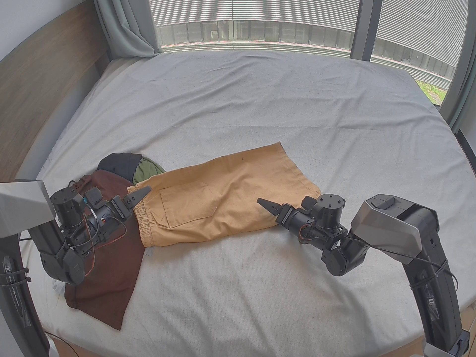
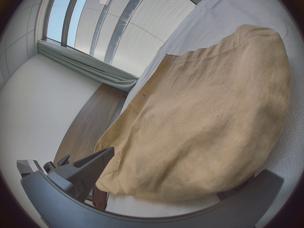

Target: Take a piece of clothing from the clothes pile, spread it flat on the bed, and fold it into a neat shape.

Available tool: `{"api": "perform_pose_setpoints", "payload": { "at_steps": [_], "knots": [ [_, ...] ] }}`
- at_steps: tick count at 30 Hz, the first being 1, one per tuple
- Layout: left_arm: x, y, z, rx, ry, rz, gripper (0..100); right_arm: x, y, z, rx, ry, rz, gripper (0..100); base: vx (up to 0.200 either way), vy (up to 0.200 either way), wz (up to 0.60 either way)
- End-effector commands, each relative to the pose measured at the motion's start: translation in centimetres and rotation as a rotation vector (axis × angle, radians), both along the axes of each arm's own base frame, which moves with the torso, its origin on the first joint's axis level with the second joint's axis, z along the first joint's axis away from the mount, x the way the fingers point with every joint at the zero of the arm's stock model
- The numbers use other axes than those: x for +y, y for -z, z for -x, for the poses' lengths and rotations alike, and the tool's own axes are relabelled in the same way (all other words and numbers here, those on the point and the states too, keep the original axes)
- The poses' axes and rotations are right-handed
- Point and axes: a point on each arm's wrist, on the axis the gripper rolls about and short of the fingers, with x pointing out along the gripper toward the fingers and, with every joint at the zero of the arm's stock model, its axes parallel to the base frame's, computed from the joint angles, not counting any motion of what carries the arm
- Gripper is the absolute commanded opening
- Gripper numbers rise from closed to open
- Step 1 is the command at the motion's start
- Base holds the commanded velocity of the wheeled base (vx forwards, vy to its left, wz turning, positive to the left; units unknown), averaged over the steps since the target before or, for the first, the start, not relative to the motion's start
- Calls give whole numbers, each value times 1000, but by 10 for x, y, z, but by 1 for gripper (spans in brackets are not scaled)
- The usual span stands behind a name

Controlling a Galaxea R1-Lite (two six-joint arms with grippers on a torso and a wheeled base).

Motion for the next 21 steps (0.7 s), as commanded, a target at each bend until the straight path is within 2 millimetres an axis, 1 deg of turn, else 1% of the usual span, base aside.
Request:
{"api": "perform_pose_setpoints", "payload": {
  "at_steps": [1, 3, 4, 16, 21],
  "knots": [
    [0, 0, 0, 1, 0, 0, 100, 0, 7, 1, 18, -3, 7, 100, 0, 0, 0],
    [0, 0, 0, 1, 0, 0, 100, 0, 8, 2, 21, -3, 8, 100, 0, 0, 0],
    [0, 0, 0, 1, 0, 0, 100, 0, 8, 2, 21, -2, 8, 0, 0, 0, 0],
    [0, 0, 0, 2, 6, 4, 100, -1, 9, 3, 25, 1, 10, 0, 0, 0, 0],
    [-1, 0, 0, 2, 12, 7, 100, -5, 5, 9, 34, 7, 19, 0, 0, 0, 0]
  ]
}}
